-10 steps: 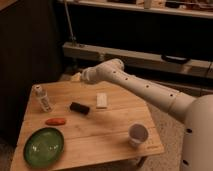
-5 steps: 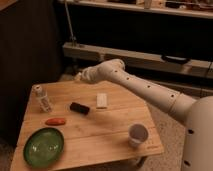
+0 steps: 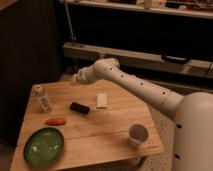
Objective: Knock the bottle over
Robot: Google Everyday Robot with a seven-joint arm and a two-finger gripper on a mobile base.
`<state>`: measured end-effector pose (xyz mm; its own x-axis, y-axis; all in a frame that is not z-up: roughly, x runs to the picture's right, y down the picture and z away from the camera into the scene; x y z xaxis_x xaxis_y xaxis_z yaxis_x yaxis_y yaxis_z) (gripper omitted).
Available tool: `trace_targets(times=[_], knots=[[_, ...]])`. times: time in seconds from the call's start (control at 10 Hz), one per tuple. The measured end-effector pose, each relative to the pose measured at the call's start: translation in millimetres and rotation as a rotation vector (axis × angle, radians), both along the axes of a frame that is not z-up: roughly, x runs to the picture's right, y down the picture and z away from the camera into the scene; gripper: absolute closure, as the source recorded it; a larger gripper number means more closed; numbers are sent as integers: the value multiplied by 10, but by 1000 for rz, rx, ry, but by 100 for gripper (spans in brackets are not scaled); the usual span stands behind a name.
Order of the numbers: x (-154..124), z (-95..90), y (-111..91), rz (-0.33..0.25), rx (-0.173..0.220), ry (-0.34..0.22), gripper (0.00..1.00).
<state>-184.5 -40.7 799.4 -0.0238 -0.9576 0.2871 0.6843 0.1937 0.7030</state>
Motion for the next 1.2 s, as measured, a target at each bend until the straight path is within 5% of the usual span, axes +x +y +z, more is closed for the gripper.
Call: trace_targets(times=[0.6,1.2], knots=[[-393,104,142,-42,-38,-58,100],[-713,19,231,-88,-64,-136,100]])
